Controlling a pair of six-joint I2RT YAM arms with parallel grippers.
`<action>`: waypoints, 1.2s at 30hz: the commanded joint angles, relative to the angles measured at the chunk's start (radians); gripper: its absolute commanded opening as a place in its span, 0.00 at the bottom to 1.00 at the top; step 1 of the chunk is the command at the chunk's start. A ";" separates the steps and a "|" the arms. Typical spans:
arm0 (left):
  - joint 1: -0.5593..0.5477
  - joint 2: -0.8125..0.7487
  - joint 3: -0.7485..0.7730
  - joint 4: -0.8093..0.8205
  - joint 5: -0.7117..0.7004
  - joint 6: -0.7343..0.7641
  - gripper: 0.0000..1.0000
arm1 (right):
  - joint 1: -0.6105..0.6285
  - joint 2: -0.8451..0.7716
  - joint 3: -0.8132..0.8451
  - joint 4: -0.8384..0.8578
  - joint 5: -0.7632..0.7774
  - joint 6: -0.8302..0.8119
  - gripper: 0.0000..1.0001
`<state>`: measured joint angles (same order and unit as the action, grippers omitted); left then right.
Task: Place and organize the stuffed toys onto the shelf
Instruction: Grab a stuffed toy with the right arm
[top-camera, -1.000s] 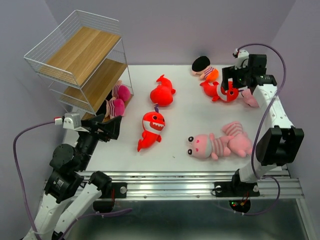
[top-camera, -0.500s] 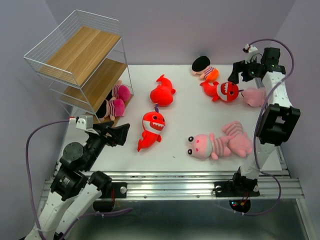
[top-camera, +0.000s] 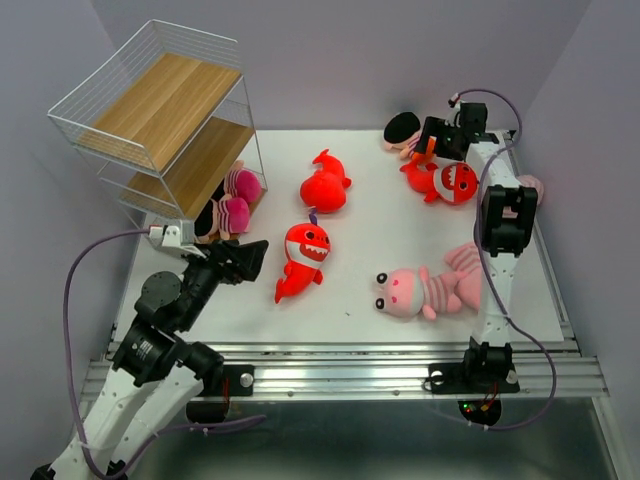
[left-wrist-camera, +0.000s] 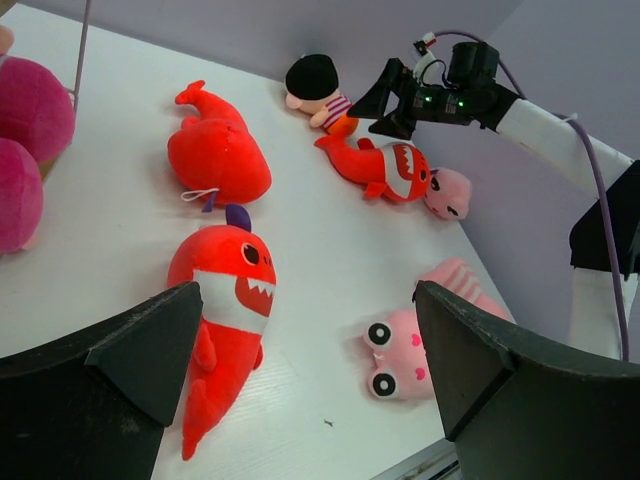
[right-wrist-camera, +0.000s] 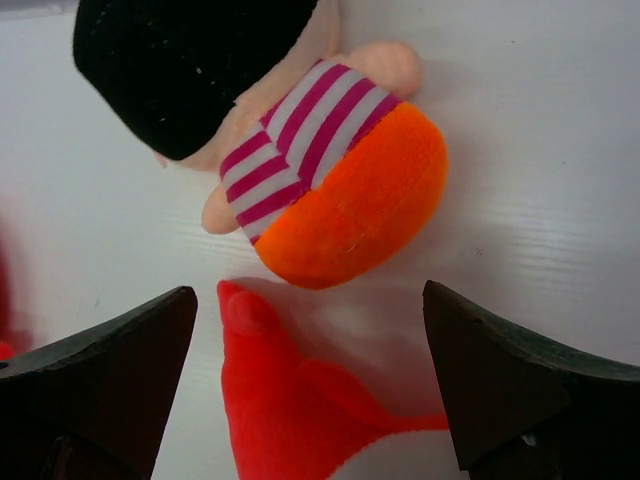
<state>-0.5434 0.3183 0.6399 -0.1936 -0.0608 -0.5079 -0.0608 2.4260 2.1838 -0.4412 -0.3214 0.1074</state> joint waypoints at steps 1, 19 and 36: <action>-0.001 0.050 -0.002 0.091 -0.007 -0.024 0.99 | -0.010 0.022 0.068 0.165 0.125 0.162 1.00; -0.001 0.110 0.032 0.129 0.035 -0.072 0.98 | -0.030 0.059 -0.044 0.426 -0.014 0.399 0.01; -0.122 0.499 0.227 0.247 0.164 -0.075 0.98 | -0.048 -0.606 -0.574 0.535 -0.393 0.330 0.01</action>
<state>-0.6212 0.7998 0.7856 -0.0338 0.1104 -0.5861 -0.1116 1.9659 1.7016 0.0315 -0.5900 0.5011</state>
